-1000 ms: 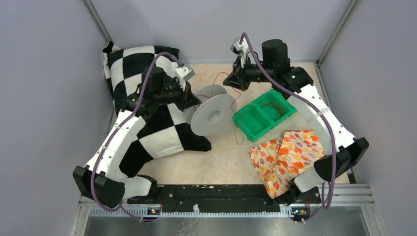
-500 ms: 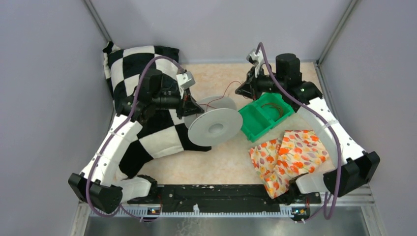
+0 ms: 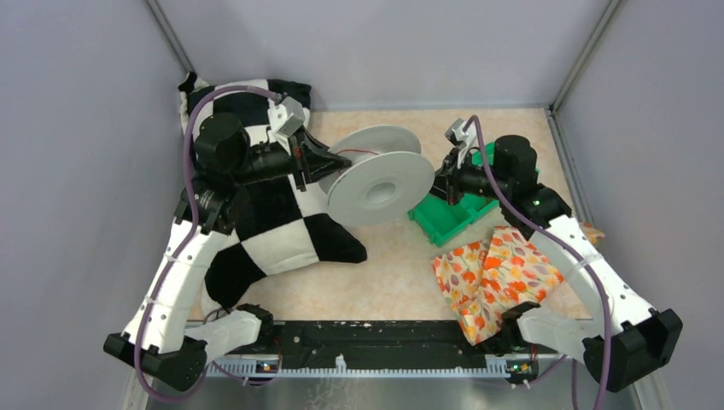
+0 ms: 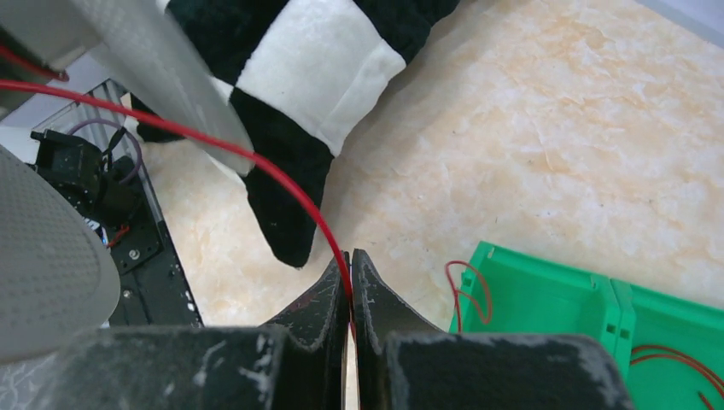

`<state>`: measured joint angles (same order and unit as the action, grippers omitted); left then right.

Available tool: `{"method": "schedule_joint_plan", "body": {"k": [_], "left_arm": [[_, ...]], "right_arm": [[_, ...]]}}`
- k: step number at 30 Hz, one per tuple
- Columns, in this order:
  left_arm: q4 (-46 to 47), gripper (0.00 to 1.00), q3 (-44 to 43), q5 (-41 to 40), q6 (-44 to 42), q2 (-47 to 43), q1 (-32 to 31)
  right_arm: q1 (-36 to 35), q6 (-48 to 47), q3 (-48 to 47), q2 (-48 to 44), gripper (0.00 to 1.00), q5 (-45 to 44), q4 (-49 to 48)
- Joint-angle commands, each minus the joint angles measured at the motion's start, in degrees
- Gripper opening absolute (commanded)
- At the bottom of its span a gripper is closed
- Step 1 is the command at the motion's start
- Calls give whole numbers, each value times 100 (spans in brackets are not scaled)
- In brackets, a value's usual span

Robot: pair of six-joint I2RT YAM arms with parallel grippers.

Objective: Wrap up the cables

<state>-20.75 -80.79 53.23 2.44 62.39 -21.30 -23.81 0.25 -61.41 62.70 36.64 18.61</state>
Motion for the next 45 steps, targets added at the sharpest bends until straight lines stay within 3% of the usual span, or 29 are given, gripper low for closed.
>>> {"method": "schedule_joint_plan", "body": {"k": [1, 4, 6, 9, 13, 15, 20, 23, 27, 30, 32, 37, 45], "left_arm": [[920, 0, -305, -223, 553, -71, 85], [1215, 0, -101, -724, 865, -191, 248], [1864, 0, 220, -643, 1445, -270, 687], [2781, 0, 531, -257, 2732, -83, 1365], [3218, 0, 710, -548, 3310, 141, 1427], [3376, 0, 825, -810, 3523, 198, 1427], [4265, 0, 1605, -1530, 4189, 112, 1429], [4271, 0, 1894, -2146, 4318, 78, 1427], [4179, 0, 2479, -2964, 4585, -156, 1427], [4717, 0, 3497, -3781, 5037, -547, 1407], [4607, 0, 3824, -4168, 4988, -738, 1388], [4038, 0, 3772, -4534, 4334, -844, 1234], [3221, 0, 3673, -5717, 4470, -1134, 1174]], "right_arm": [[14, 129, 112, -308, 0, -227, -507], [13, 238, 188, -317, 0, -274, -570], [13, 442, 377, -327, 0, -298, -897], [9, 1106, 827, -300, 0, -147, -1850], [-63, 2185, 1568, -305, 0, -173, -3305], [-407, 2395, 1782, -311, 0, -584, -3853], [-1419, 2411, 1564, 215, 0, -1463, -4171], [-1691, 2621, 1633, 424, 0, -1798, -4731], [-2106, 2327, 1445, 679, 0, -2246, -4674], [-2215, 2409, 1331, 869, 0, -2090, -4731], [-2260, 2514, 1241, 1025, 0, -1887, -4719], [-2390, 2873, 844, 1543, 0, -1348, -4825], [-2744, 2948, 244, 2341, 0, -989, -4845]]}}
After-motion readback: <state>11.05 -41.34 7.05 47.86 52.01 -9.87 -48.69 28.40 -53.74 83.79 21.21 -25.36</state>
